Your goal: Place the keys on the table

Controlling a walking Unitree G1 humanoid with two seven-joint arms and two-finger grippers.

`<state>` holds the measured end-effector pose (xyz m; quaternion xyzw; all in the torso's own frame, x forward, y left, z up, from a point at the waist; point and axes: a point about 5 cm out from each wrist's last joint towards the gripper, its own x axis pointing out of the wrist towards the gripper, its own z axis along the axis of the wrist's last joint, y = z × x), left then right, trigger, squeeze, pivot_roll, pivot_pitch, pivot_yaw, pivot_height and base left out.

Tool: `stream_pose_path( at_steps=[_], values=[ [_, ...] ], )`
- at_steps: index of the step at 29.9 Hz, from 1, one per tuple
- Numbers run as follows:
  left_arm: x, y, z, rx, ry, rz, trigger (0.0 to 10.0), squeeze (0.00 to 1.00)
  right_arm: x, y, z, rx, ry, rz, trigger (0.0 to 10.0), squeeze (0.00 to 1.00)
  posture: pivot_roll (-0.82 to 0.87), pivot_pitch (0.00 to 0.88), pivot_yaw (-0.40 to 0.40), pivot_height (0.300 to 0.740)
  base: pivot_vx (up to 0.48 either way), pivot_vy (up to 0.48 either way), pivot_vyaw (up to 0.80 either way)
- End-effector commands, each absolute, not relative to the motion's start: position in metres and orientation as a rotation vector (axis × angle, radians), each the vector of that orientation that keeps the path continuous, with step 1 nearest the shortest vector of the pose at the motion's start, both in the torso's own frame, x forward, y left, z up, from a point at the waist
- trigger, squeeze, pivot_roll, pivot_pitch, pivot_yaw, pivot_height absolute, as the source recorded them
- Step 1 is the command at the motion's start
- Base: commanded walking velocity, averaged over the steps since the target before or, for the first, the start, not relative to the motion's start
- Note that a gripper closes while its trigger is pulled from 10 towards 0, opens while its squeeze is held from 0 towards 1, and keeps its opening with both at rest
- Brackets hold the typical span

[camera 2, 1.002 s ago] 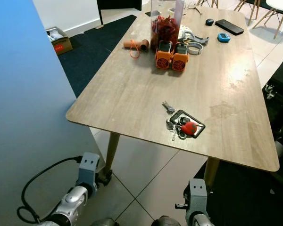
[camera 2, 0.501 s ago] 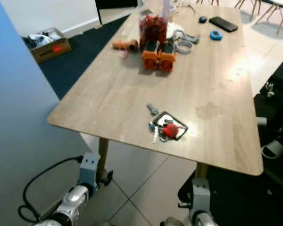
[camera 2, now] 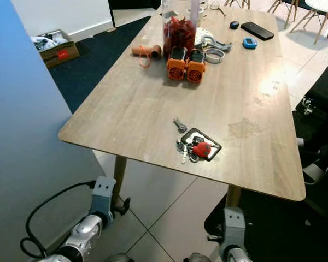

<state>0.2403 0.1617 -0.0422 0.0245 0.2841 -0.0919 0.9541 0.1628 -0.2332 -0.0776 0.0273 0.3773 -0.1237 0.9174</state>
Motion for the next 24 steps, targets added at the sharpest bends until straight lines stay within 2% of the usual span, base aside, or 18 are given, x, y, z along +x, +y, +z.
stream_pose_path(
  at_steps=[1, 4, 6, 7, 8, 10, 12, 15, 20, 22, 23, 24],
  values=[
    [0.236, 0.158, -0.046, 0.033, 0.597, -0.185, 10.0, 0.00, 0.143, -0.257, -0.079, 0.042, 0.805, -0.369, 10.0, 0.00, 0.03, 0.073, -0.023, 0.740, 0.000, 0.000, 0.00],
    [0.236, 0.157, -0.046, 0.032, 0.596, -0.185, 10.0, 0.00, 0.140, -0.263, -0.078, 0.038, 0.803, -0.391, 10.0, 0.00, 0.03, 0.073, -0.023, 0.740, 0.000, 0.000, 0.00],
    [0.236, 0.158, -0.046, 0.032, 0.594, -0.183, 10.0, 0.00, 0.127, -0.292, -0.071, -0.006, 0.792, -0.482, 10.0, 0.00, 0.03, 0.071, -0.025, 0.740, 0.000, 0.000, 0.00],
    [0.236, 0.158, -0.046, 0.032, 0.594, -0.183, 10.0, 0.00, 0.127, -0.292, -0.071, -0.006, 0.792, -0.482, 10.0, 0.00, 0.03, 0.071, -0.025, 0.740, 0.000, 0.000, 0.00],
    [0.236, 0.159, -0.046, 0.034, 0.593, -0.180, 10.0, 0.00, 0.120, -0.328, -0.055, -0.055, 0.730, -0.595, 10.0, 0.00, 0.03, 0.072, -0.027, 0.740, 0.000, 0.000, 0.00],
    [0.235, 0.160, -0.046, 0.035, 0.592, -0.178, 10.0, 0.00, 0.122, -0.351, -0.039, -0.066, 0.651, -0.681, 10.0, 0.00, 0.03, 0.072, -0.027, 0.740, 0.000, 0.000, 0.00],
    [0.235, 0.161, -0.046, 0.035, 0.592, -0.178, 10.0, 0.00, 0.124, -0.360, -0.031, -0.067, 0.608, -0.717, 10.0, 0.00, 0.03, 0.072, -0.027, 0.740, 0.000, 0.000, 0.00],
    [0.234, 0.161, -0.046, 0.039, 0.593, -0.178, 10.0, 0.00, 0.139, -0.393, 0.003, -0.087, 0.458, -0.800, 10.0, 0.00, 0.03, 0.072, -0.021, 0.740, 0.000, 0.000, 0.00],
    [0.234, 0.161, -0.047, 0.041, 0.594, -0.181, 10.0, 0.00, 0.158, -0.416, 0.038, -0.105, 0.320, -0.828, 10.0, 0.00, 0.03, 0.072, -0.023, 0.740, 0.000, 0.000, 0.00],
    [0.234, 0.160, -0.047, 0.041, 0.594, -0.182, 10.0, 0.00, 0.187, -0.436, 0.088, -0.103, 0.123, -0.839, 10.0, 0.00, 0.02, 0.070, -0.026, 0.740, 0.000, 0.000, 0.00],
    [0.234, 0.160, -0.047, 0.041, 0.594, -0.182, 10.0, 0.00, 0.187, -0.436, 0.088, -0.103, 0.123, -0.839, 10.0, 0.00, 0.02, 0.070, -0.026, 0.740, 0.000, 0.000, 0.00],
    [0.234, 0.160, -0.047, 0.040, 0.594, -0.181, 10.0, 0.00, 0.203, -0.441, 0.114, -0.085, 0.026, -0.826, 10.0, 0.00, 0.02, 0.070, -0.026, 0.740, 0.000, 0.000, 0.00]
  ],
)
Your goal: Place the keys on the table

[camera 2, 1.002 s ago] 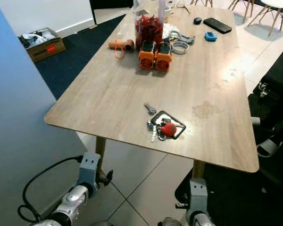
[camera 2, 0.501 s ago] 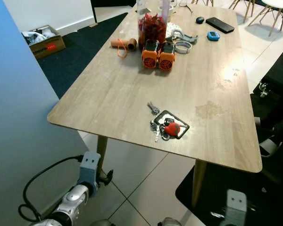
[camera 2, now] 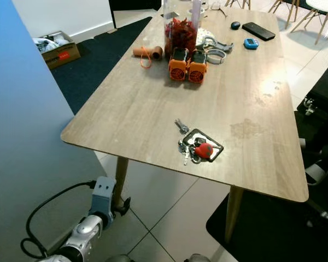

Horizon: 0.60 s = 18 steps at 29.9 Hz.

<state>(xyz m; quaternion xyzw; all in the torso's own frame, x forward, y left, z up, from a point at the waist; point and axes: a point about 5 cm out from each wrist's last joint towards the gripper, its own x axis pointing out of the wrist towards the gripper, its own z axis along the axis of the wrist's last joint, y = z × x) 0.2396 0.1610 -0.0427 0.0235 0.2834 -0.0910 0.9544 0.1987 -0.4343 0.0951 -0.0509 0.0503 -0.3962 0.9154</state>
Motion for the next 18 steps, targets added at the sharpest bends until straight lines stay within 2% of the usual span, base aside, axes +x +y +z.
stream_pose_path(
  at_steps=[1, 2, 3, 6, 9, 13, 16, 17, 18],
  values=[
    [0.234, 0.160, -0.047, 0.040, 0.594, -0.181, 10.0, 0.00, 0.203, -0.441, 0.114, -0.085, 0.026, -0.826, 10.0, 0.00, 0.02, 0.070, -0.026, 0.740, 0.000, 0.000, 0.00],
    [0.234, 0.160, -0.047, 0.040, 0.594, -0.180, 10.0, 0.00, 0.215, -0.443, 0.132, -0.073, -0.034, -0.804, 10.0, 0.00, 0.02, 0.070, -0.026, 0.740, 0.000, 0.000, 0.00],
    [0.233, 0.161, -0.047, 0.039, 0.595, -0.179, 10.0, 0.00, 0.240, -0.438, 0.158, -0.050, -0.105, -0.710, 10.0, 0.00, 0.02, 0.062, -0.030, 0.740, 0.000, 0.000, 0.00],
    [0.232, 0.161, -0.048, 0.038, 0.595, -0.178, 10.0, 0.00, 0.265, -0.422, 0.176, -0.059, -0.142, -0.568, 10.0, 0.00, 0.03, 0.060, -0.032, 0.740, 0.000, 0.000, 0.00],
    [0.231, 0.162, -0.048, 0.037, 0.592, -0.177, 10.0, 0.00, 0.295, -0.387, 0.187, -0.087, -0.142, -0.319, 10.0, 0.00, 0.03, 0.056, -0.035, 0.740, 0.000, 0.000, 0.00],
    [0.230, 0.161, -0.048, 0.034, 0.583, -0.195, 10.0, 0.00, 0.313, -0.352, 0.190, -0.100, -0.127, -0.100, 10.0, 0.00, 0.03, 0.054, -0.037, 0.740, 0.000, 0.000, 0.00],
    [0.229, 0.160, -0.048, 0.048, 0.580, -0.221, 10.0, 0.00, 0.324, -0.304, 0.181, -0.112, -0.080, 0.145, 10.0, 0.00, 0.03, 0.053, -0.034, 0.740, 0.000, 0.000, 0.00],
    [0.229, 0.160, -0.048, 0.048, 0.580, -0.221, 10.0, 0.00, 0.324, -0.304, 0.181, -0.112, -0.080, 0.145, 10.0, 0.00, 0.03, 0.053, -0.034, 0.740, 0.000, 0.000, 0.00],
    [0.229, 0.160, -0.048, 0.052, 0.579, -0.226, 10.0, 0.00, 0.327, -0.287, 0.176, -0.123, -0.057, 0.230, 10.0, 0.00, 0.03, 0.053, -0.032, 0.740, 0.000, 0.000, 0.00]
  ],
)
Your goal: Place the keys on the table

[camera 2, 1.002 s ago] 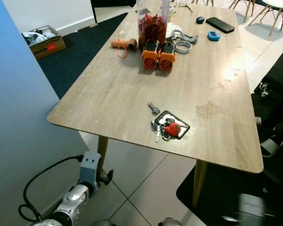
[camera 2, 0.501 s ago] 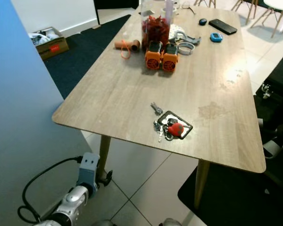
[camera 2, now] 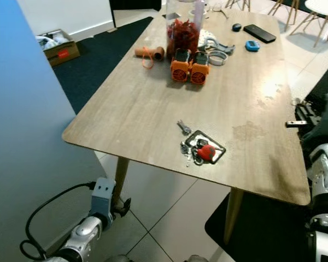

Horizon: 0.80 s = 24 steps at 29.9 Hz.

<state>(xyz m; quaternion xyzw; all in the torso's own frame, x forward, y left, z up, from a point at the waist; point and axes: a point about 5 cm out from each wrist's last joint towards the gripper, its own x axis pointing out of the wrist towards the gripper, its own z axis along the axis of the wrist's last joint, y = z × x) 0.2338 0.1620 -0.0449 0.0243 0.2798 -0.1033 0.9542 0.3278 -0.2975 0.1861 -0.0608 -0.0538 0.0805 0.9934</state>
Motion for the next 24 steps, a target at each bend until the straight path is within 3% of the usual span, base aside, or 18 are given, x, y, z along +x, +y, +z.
stream_pose_path(
  at_steps=[1, 8, 13, 24],
  values=[
    [0.229, 0.160, -0.048, 0.054, 0.579, -0.228, 10.0, 0.00, 0.327, -0.278, 0.173, -0.129, -0.044, 0.275, 10.0, 0.00, 0.03, 0.053, -0.032, 0.740, 0.000, 0.000, 0.00],
    [0.230, 0.159, -0.047, 0.061, 0.573, -0.237, 10.0, 0.00, 0.327, -0.230, 0.156, -0.192, 0.030, 0.507, 10.0, 0.00, 0.03, 0.056, -0.031, 0.740, 0.000, 0.000, 0.00],
    [0.230, 0.159, -0.047, 0.060, 0.570, -0.238, 10.0, 0.00, 0.319, -0.215, 0.151, -0.227, 0.069, 0.614, 10.0, 0.00, 0.03, 0.059, -0.034, 0.740, 0.000, 0.000, 0.00],
    [0.227, 0.158, -0.048, 0.051, 0.573, -0.243, 10.0, 0.00, 0.305, -0.226, 0.140, -0.264, 0.190, 0.587, 10.0, 0.00, 0.03, 0.066, -0.035, 0.740, 0.000, 0.000, 0.00]
  ],
)
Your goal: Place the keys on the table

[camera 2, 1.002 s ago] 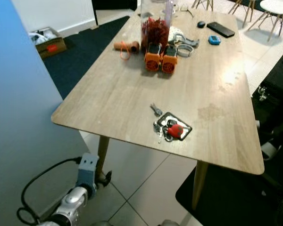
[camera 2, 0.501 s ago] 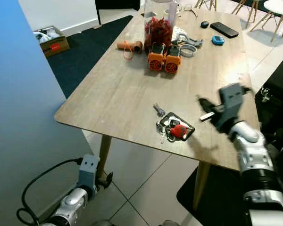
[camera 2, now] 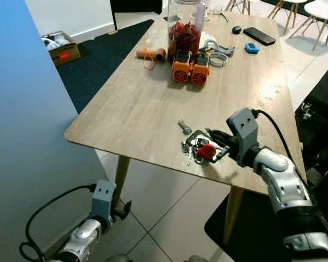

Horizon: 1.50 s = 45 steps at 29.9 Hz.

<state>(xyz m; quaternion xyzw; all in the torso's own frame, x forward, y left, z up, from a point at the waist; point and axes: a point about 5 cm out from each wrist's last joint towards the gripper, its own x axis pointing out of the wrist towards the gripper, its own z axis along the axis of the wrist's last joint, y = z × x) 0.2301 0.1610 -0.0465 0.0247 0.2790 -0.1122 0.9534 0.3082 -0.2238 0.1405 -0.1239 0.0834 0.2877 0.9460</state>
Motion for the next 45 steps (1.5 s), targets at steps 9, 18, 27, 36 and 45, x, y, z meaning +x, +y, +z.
stream_pose_path(
  at_steps=[9, 18, 27, 36, 45],
  values=[
    [0.228, 0.158, -0.048, 0.046, 0.572, -0.243, 10.0, 0.00, 0.292, -0.245, 0.123, -0.262, 0.331, 0.490, 10.0, 0.00, 0.03, 0.073, -0.027, 0.740, 0.000, 0.000, 0.00],
    [0.229, 0.160, -0.047, 0.044, 0.573, -0.245, 10.0, 0.00, 0.286, -0.245, 0.120, -0.244, 0.377, 0.510, 10.0, 0.00, 0.03, 0.079, -0.026, 0.740, 0.000, 0.000, 0.00],
    [0.228, 0.160, -0.048, 0.039, 0.572, -0.242, 10.0, 0.00, 0.281, -0.252, 0.119, -0.234, 0.413, 0.483, 10.0, 0.00, 0.03, 0.083, -0.029, 0.740, 0.000, 0.000, 0.00],
    [0.227, 0.162, -0.049, 0.035, 0.579, -0.243, 10.0, 0.00, 0.271, -0.273, 0.112, -0.236, 0.475, 0.411, 10.0, 0.00, 0.03, 0.087, -0.030, 0.740, 0.000, 0.000, 0.00],
    [0.228, 0.162, -0.048, 0.038, 0.582, -0.245, 10.0, 0.00, 0.268, -0.277, 0.113, -0.230, 0.481, 0.395, 10.0, 0.00, 0.03, 0.085, -0.025, 0.740, 0.000, 0.000, 0.00]
  ],
)
